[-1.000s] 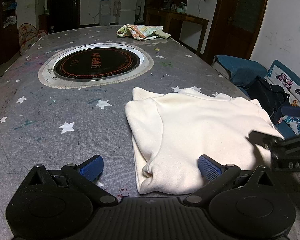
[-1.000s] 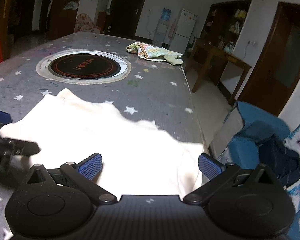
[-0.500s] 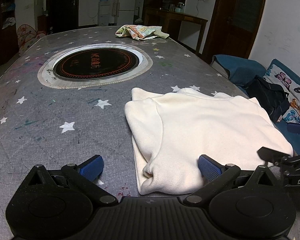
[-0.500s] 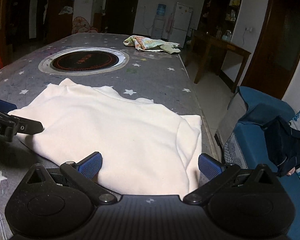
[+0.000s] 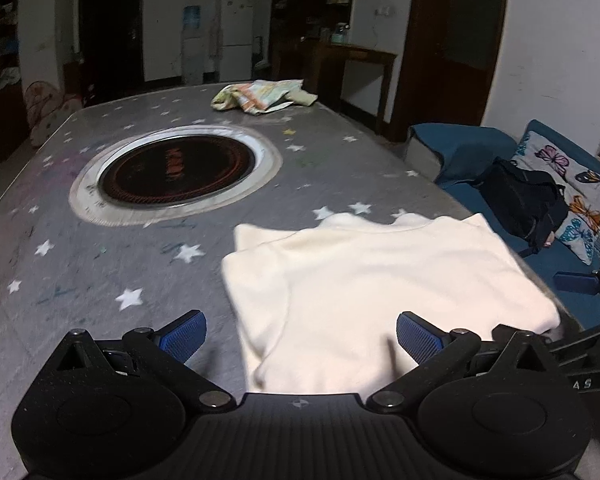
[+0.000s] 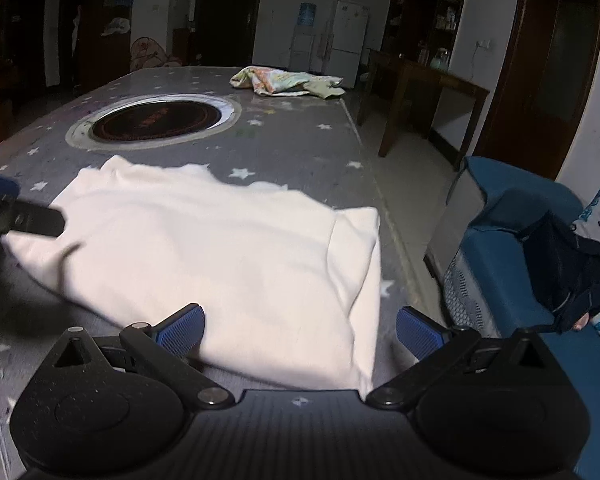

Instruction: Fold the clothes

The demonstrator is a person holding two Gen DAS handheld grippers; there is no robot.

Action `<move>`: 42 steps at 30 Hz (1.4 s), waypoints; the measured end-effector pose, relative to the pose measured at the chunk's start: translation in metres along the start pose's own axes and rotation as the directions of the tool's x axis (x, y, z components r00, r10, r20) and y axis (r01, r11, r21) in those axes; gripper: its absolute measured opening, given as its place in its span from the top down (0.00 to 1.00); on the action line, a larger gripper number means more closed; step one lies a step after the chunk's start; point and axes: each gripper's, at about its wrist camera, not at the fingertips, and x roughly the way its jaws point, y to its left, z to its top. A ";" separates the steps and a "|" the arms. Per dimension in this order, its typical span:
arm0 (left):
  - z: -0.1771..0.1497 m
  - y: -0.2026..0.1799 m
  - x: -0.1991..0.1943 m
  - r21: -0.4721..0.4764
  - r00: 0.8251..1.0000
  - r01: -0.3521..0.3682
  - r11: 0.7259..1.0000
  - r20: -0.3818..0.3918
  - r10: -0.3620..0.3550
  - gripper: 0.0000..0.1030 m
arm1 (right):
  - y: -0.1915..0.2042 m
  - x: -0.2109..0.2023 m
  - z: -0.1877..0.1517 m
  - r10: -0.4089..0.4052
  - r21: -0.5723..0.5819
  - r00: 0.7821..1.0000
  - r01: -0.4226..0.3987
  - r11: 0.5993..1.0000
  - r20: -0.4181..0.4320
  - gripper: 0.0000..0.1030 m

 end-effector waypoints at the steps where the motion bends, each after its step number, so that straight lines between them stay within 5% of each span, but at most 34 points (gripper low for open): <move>1: 0.000 -0.003 0.001 0.008 1.000 0.004 1.000 0.001 -0.004 0.00 | -0.001 -0.003 0.000 0.001 0.005 1.000 -0.001 1.000 0.007 0.00; 12: -0.016 -0.016 0.020 0.068 0.999 0.015 0.998 -0.042 -0.013 0.08 | -0.008 -0.017 0.000 0.162 0.091 0.985 -0.166 0.982 0.050 0.07; 18: -0.019 -0.016 0.019 0.079 0.999 0.018 0.997 -0.038 -0.015 0.08 | -0.006 -0.011 -0.008 0.172 0.087 0.985 -0.171 0.981 -0.001 0.12; 28: -0.011 -0.016 0.009 0.082 1.000 0.018 0.996 -0.007 -0.018 0.19 | -0.015 -0.014 0.012 0.214 0.135 0.975 -0.221 0.966 0.065 0.20; 33: -0.017 -0.011 0.014 0.074 0.999 0.021 0.997 -0.027 -0.019 0.19 | -0.010 -0.001 0.008 0.221 0.131 0.975 -0.222 0.966 0.020 0.21; 42: -0.007 -0.007 0.011 0.056 1.000 0.010 0.998 -0.005 -0.010 0.20 | -0.018 -0.002 0.041 0.216 0.119 0.973 -0.225 0.967 0.081 0.21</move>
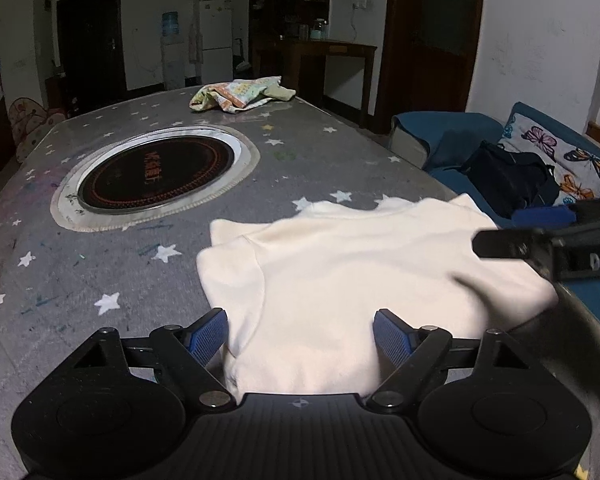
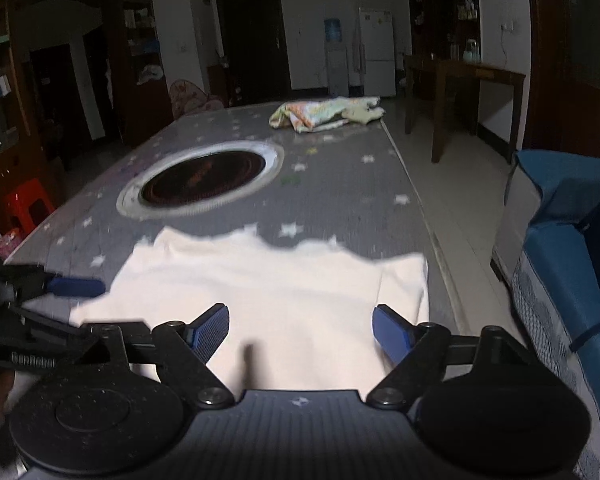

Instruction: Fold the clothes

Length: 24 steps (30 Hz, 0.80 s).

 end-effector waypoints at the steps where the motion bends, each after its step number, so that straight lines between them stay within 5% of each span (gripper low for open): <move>1: 0.001 0.001 0.001 -0.003 1.000 -0.004 1.000 0.000 0.004 0.20 | 0.000 0.003 0.005 0.000 -0.003 1.000 0.000 1.000 0.005 0.21; 13: -0.005 0.014 0.009 -0.044 0.999 -0.006 0.999 -0.037 0.005 0.18 | -0.011 0.047 0.000 -0.042 0.031 0.996 0.044 0.999 -0.077 0.22; 24: -0.010 0.006 -0.009 -0.031 1.000 -0.012 0.999 -0.019 0.012 0.07 | 0.007 0.013 -0.010 -0.057 0.008 0.998 0.057 0.998 -0.026 0.00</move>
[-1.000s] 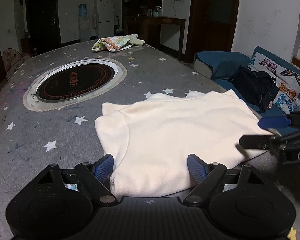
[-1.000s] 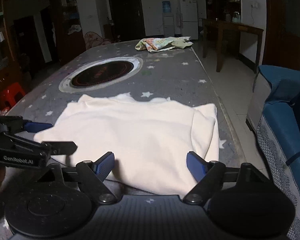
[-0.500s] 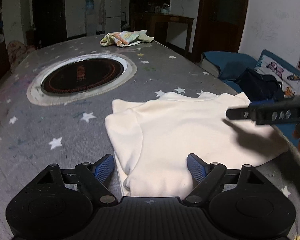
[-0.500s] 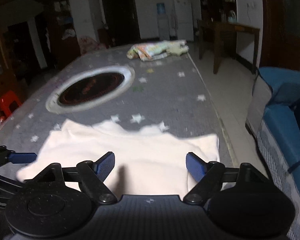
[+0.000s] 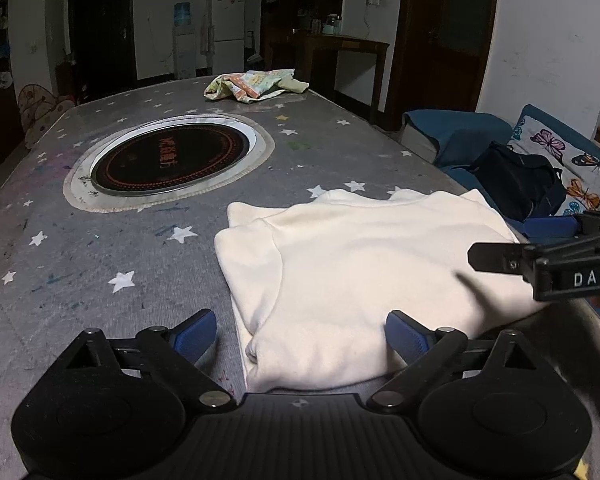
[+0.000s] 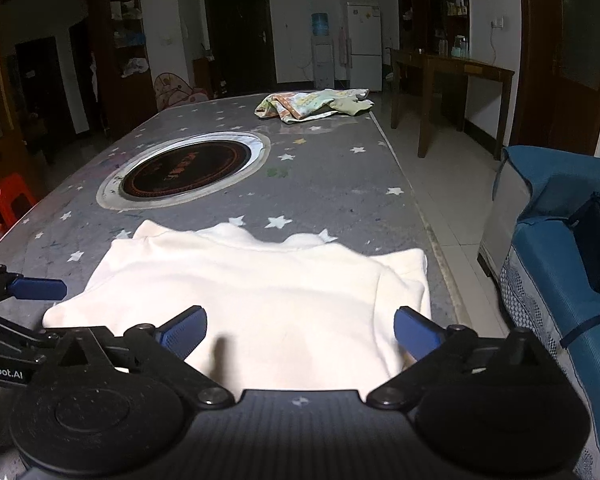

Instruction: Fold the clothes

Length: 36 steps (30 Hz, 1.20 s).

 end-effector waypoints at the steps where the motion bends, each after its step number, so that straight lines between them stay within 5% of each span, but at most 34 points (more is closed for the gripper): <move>1: -0.001 0.000 -0.002 0.000 1.000 0.001 1.000 0.001 -0.001 0.06 | 0.002 -0.002 -0.002 -0.001 0.002 1.000 0.001 1.000 0.000 0.00; 36: -0.035 0.000 -0.048 -0.027 0.999 0.003 1.000 0.035 -0.002 0.00 | 0.042 -0.050 -0.043 -0.048 -0.003 0.998 0.048 0.999 0.035 0.00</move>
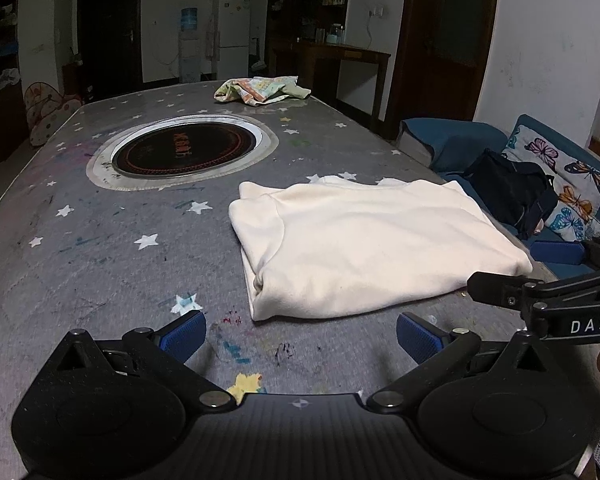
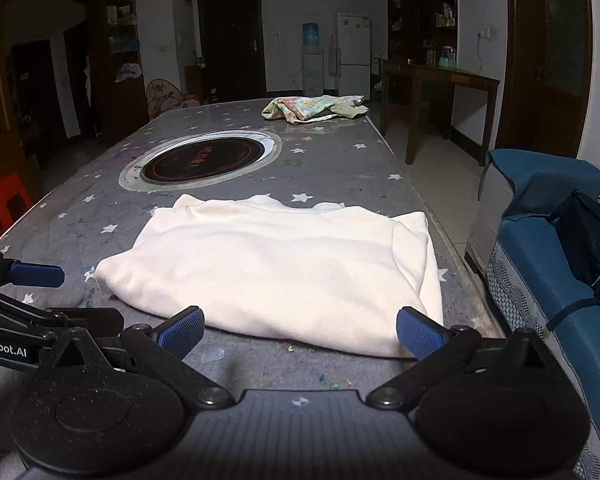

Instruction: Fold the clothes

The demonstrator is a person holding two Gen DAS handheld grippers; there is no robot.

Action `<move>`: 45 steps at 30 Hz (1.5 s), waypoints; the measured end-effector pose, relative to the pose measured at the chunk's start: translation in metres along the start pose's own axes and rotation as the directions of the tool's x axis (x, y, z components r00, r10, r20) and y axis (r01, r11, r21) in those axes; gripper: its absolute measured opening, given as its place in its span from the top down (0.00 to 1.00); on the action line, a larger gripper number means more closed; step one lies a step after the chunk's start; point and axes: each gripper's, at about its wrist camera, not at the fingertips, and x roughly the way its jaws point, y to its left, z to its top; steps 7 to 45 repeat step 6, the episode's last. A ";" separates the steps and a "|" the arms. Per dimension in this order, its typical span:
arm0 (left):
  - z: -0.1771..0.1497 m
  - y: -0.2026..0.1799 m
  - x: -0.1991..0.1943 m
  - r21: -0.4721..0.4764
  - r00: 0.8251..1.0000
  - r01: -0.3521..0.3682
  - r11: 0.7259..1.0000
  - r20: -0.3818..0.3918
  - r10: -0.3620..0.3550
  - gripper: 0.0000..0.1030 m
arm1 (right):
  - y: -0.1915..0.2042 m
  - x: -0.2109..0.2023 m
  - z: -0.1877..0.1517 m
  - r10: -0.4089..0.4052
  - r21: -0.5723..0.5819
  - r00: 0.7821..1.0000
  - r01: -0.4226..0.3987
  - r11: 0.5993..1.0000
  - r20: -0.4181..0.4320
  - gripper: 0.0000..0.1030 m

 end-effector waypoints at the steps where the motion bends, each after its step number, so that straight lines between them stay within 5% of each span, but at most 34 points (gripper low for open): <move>1: -0.001 0.000 -0.001 0.000 1.000 -0.001 1.000 0.003 0.001 0.00 | 0.001 -0.001 -0.001 0.000 0.000 1.000 0.000 1.000 0.000 0.00; 45: -0.005 0.003 -0.005 0.001 1.000 -0.013 1.000 -0.001 0.013 0.00 | 0.005 -0.002 -0.005 0.002 -0.002 1.000 -0.002 1.000 -0.003 0.00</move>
